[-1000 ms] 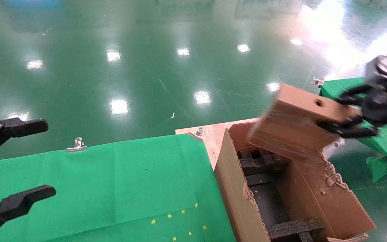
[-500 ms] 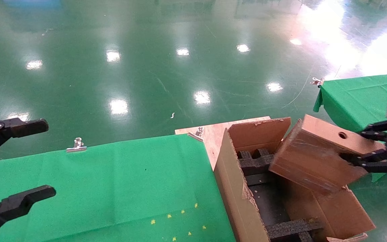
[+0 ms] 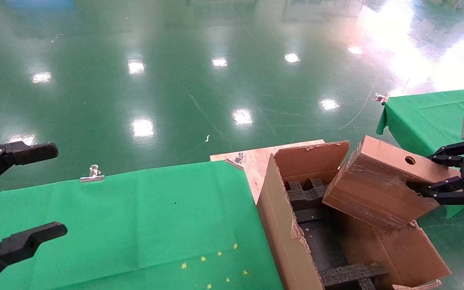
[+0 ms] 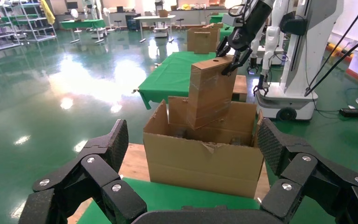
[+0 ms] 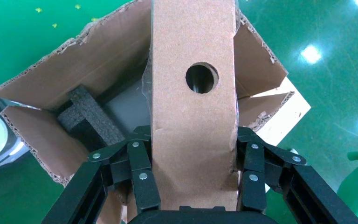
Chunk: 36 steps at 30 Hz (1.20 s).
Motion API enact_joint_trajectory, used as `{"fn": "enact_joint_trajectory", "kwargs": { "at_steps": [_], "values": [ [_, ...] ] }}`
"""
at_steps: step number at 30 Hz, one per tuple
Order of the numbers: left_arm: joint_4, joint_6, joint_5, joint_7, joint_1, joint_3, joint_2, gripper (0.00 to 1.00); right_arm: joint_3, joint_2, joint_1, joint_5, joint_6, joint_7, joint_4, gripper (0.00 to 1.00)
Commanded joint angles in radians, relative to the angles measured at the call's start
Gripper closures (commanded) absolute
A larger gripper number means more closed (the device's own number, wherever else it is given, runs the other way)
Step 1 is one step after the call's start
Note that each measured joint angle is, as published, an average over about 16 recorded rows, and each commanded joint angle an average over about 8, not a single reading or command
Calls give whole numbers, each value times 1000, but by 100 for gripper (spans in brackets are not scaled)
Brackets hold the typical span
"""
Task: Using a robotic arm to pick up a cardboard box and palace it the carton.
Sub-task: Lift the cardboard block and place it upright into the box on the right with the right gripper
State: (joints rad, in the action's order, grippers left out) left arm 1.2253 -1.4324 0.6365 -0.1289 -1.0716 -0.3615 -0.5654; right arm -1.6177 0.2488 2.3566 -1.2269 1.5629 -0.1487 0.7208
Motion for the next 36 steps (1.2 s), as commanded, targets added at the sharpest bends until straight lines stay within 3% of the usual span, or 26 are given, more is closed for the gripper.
{"fn": "enact_joint_trajectory", "kwargs": {
  "at_steps": [1, 9, 17, 24, 29, 36],
  "values": [
    [0, 0, 0, 0, 0, 0, 0, 0, -1, 2, -3, 0, -2, 2, -2, 100],
    [0, 0, 0, 0, 0, 0, 0, 0, -44, -26, -102, 40, -145, -291, 70, 100],
    [0, 0, 0, 0, 0, 0, 0, 0, -91, -149, -170, -8, -362, -631, 324, 100],
    [0, 0, 0, 0, 0, 0, 0, 0, -128, -238, -209, -124, -528, -911, 554, 100],
    [0, 0, 0, 0, 0, 0, 0, 0, -153, -247, -233, -188, -600, -1050, 626, 100],
    [0, 0, 0, 0, 0, 0, 0, 0, -184, -208, -265, -196, -619, -1148, 635, 100]
  ]
}}
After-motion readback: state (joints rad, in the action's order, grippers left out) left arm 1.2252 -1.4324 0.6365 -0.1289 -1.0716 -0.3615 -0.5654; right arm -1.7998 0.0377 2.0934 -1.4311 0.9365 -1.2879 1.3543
